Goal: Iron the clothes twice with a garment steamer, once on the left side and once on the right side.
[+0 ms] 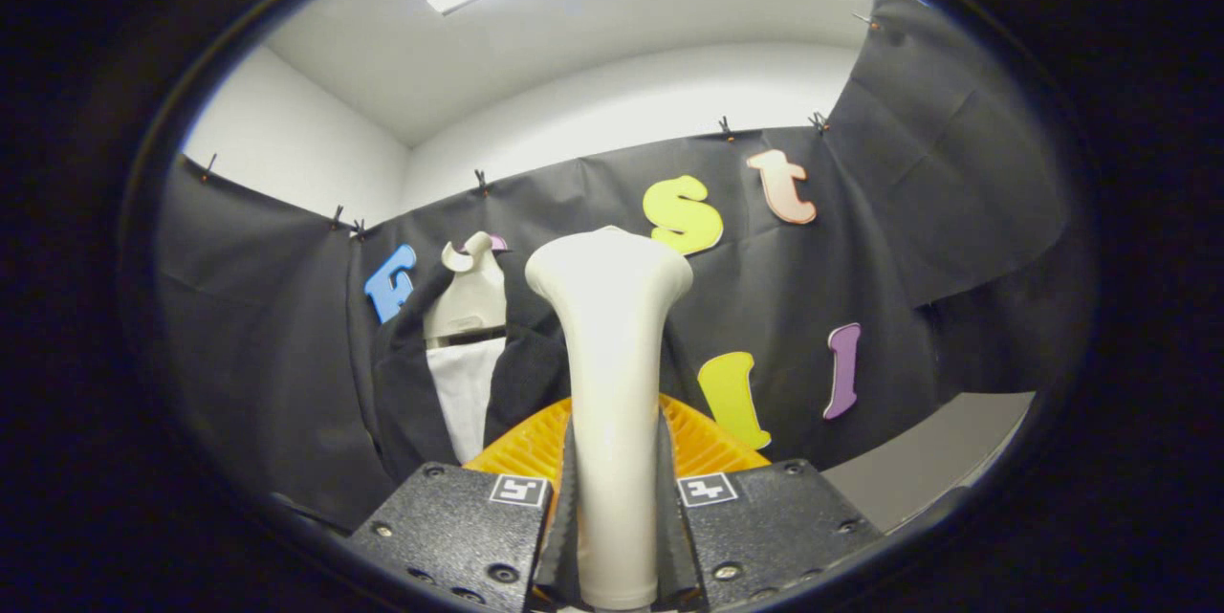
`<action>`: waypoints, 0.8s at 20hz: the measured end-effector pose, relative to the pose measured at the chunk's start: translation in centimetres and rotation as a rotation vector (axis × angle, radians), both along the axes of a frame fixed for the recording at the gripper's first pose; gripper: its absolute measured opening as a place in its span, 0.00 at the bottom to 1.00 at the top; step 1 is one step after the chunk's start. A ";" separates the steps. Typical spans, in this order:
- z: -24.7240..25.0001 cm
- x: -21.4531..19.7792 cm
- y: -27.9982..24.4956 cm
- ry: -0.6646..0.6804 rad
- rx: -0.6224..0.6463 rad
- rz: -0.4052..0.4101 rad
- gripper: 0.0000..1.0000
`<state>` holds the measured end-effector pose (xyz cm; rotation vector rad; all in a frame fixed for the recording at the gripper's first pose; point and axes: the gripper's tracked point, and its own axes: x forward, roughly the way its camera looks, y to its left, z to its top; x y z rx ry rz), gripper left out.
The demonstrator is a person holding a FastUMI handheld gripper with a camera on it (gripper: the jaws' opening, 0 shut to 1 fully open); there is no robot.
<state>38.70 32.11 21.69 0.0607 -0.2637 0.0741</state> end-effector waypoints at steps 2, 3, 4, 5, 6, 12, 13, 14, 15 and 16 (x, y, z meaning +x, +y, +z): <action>-1.0 2.4 1.4 0.043 -0.003 0.038 0.36; -1.7 3.4 1.6 0.065 -0.012 0.033 0.36; -2.5 4.0 1.7 0.084 -0.026 0.028 0.36; -3.3 4.3 2.0 0.098 -0.035 0.026 0.36; -4.1 4.6 2.3 0.109 -0.043 0.027 0.36; -8.2 3.2 2.3 0.154 -0.071 -0.006 0.36; -9.0 2.8 2.2 0.162 -0.063 -0.016 0.36; -9.5 2.4 2.0 0.166 -0.052 -0.022 0.36; -10.2 2.1 2.0 0.173 -0.047 -0.029 0.36; -11.1 1.7 1.8 0.187 -0.046 -0.036 0.36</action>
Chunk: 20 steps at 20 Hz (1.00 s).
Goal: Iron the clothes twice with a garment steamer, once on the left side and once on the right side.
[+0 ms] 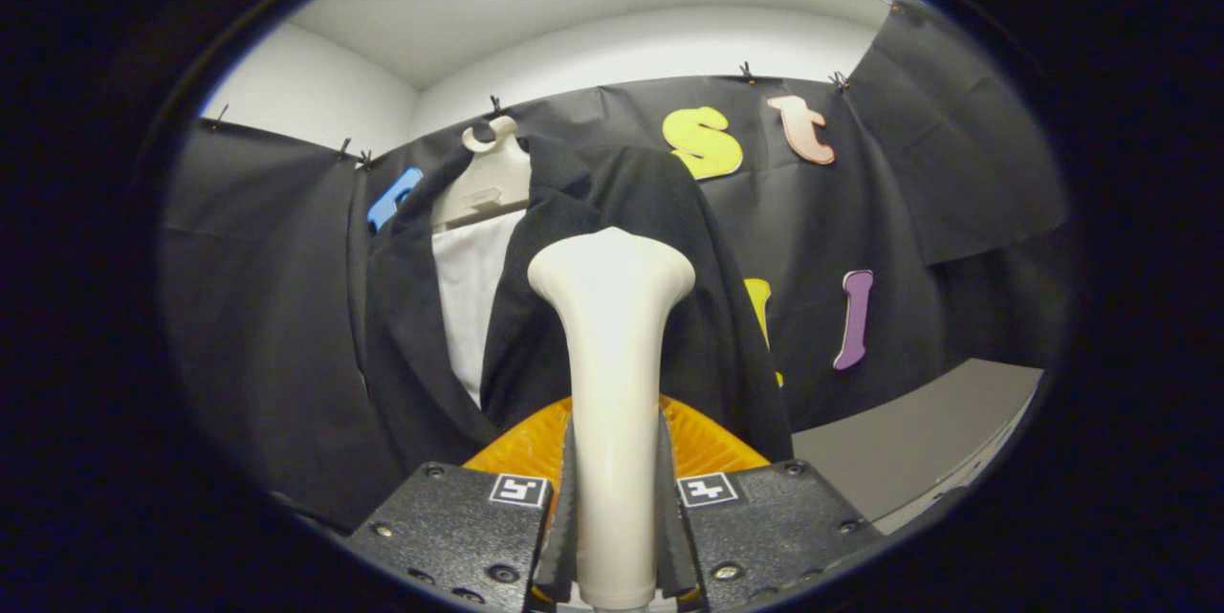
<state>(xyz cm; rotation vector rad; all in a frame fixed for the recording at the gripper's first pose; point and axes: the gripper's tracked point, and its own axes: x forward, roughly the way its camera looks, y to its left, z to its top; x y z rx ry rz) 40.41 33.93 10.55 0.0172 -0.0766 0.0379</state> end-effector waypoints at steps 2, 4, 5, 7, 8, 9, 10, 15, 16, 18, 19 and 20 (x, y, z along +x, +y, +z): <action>-1.6 -0.7 -0.2 0.021 0.002 -0.009 0.36; -3.2 -1.7 -0.6 0.027 -0.010 -0.028 0.36; -4.1 -2.0 -0.7 0.035 -0.020 -0.035 0.36; -6.0 -2.7 -0.5 0.062 -0.027 -0.036 0.36; -7.0 -3.1 -0.6 0.076 -0.031 -0.039 0.36; -7.9 -3.5 -0.7 0.087 -0.035 -0.042 0.36; -8.9 -3.9 -0.8 0.099 -0.037 -0.047 0.36; -13.6 -5.2 -1.2 0.179 -0.054 -0.052 0.36; -14.3 -5.5 -1.4 0.190 -0.060 -0.057 0.36; -15.8 -5.8 -1.7 0.215 -0.063 -0.060 0.36; -16.5 -6.0 -1.7 0.227 -0.065 -0.059 0.36; -17.2 -6.3 -1.8 0.238 -0.069 -0.060 0.36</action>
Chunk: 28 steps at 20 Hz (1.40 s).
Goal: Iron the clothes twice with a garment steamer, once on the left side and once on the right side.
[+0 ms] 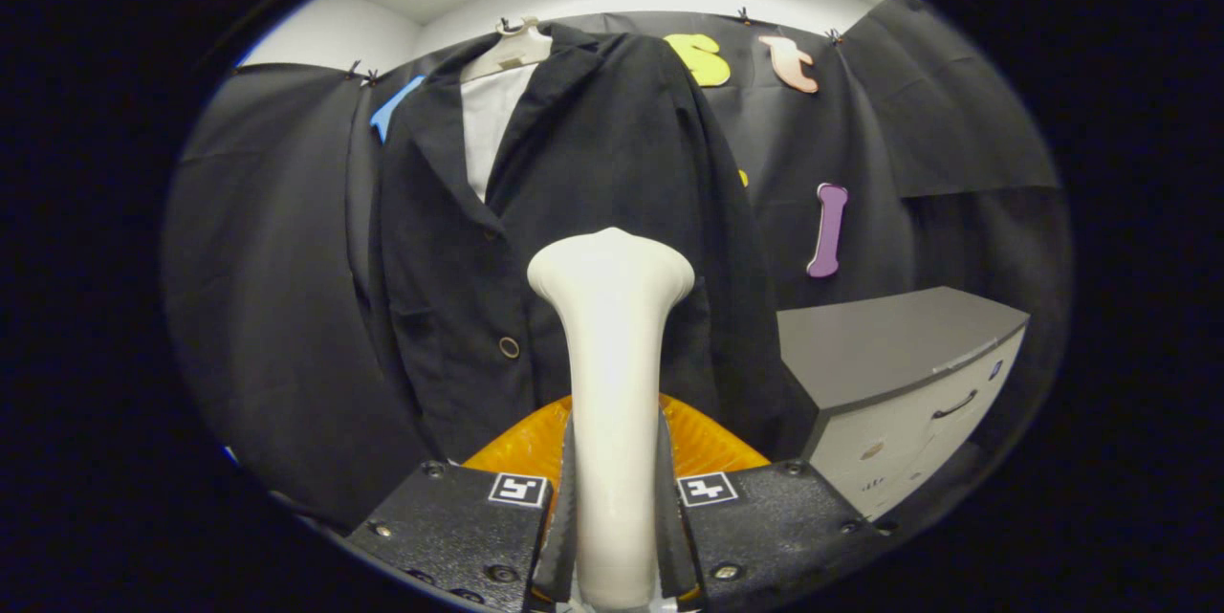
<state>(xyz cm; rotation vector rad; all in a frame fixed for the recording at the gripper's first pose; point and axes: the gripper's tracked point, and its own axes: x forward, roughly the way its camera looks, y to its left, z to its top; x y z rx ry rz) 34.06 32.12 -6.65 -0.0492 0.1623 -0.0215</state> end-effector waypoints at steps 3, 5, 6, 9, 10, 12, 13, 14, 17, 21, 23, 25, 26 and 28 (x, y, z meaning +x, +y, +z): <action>-1.9 0.3 -0.4 0.041 -0.005 -0.006 0.36; -4.0 -0.1 -1.1 0.077 0.011 -0.023 0.36; -5.2 -1.0 -1.4 0.090 0.009 -0.027 0.36; -7.9 -1.3 -1.9 0.136 -0.003 -0.027 0.36; -8.7 -1.5 -2.0 0.154 0.001 -0.025 0.36; -10.4 -1.6 -2.0 0.193 -0.009 -0.019 0.36; -11.2 -1.7 -2.0 0.210 -0.015 -0.014 0.36; -12.1 -1.9 -2.3 0.228 -0.021 -0.010 0.36; -14.9 -2.1 -2.7 0.290 -0.022 -0.011 0.36; -18.3 -2.2 -3.3 0.365 -0.038 -0.016 0.36; -19.0 -2.4 -3.2 0.386 -0.047 -0.008 0.36; -18.6 -2.7 -3.1 0.372 -0.049 0.007 0.36; -17.6 -2.8 -2.7 0.348 -0.055 0.022 0.36; -15.1 -3.2 -1.2 0.288 -0.063 0.059 0.36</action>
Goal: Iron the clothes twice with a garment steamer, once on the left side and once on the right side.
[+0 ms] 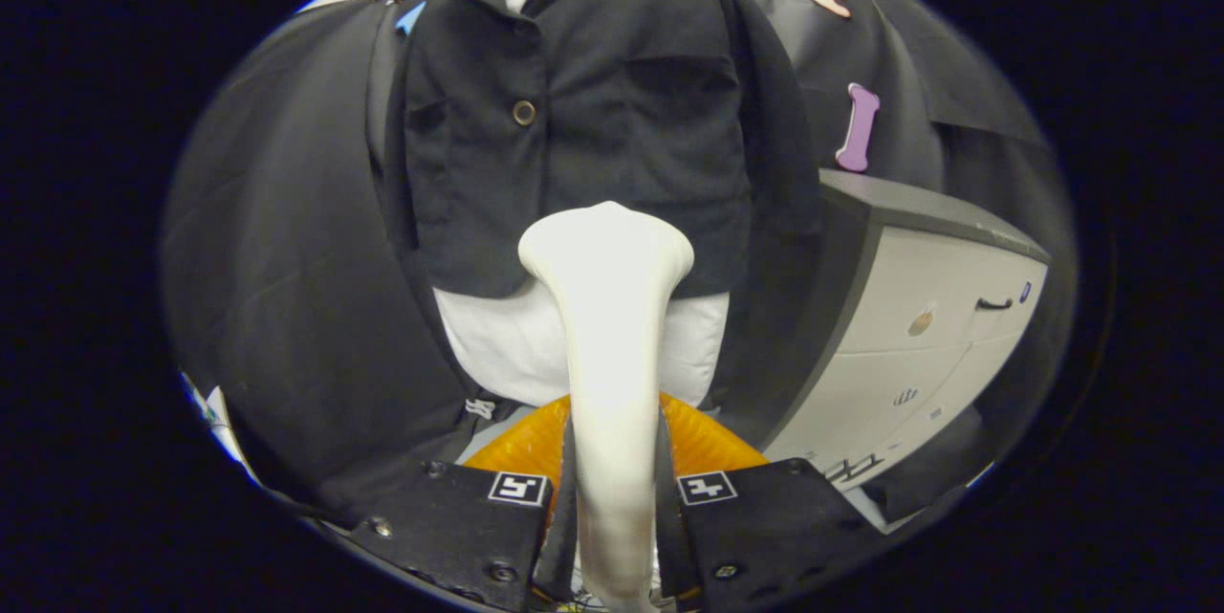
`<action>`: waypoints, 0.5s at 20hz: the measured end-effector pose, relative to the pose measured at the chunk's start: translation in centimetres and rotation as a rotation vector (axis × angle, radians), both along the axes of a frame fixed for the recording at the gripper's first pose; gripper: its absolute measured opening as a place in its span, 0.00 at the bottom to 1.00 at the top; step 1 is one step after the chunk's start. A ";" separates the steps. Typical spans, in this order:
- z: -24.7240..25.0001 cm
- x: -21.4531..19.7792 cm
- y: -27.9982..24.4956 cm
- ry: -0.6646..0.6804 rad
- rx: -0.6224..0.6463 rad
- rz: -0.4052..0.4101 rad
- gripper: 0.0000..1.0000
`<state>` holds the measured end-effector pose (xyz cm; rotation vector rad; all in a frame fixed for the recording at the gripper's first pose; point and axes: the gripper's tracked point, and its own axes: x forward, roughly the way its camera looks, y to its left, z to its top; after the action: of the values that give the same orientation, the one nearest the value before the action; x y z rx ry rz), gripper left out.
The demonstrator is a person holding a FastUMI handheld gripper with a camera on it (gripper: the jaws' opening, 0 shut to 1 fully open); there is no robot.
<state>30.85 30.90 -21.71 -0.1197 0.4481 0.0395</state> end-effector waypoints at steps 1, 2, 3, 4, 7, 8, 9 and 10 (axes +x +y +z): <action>1.4 0.0 0.4 -0.032 0.005 0.015 0.36; 3.2 -0.3 1.4 -0.066 0.011 0.030 0.36; 5.2 -0.3 2.4 -0.104 0.017 0.046 0.36; 7.3 -0.2 3.5 -0.145 0.023 0.063 0.36; 13.7 0.0 6.7 -0.270 0.043 0.113 0.36; 15.8 0.3 7.7 -0.310 0.047 0.129 0.36; 17.6 0.4 8.7 -0.348 0.049 0.147 0.36; 19.3 0.6 9.5 -0.386 0.051 0.163 0.36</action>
<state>31.43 40.39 -2.40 -0.1101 0.0510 0.1847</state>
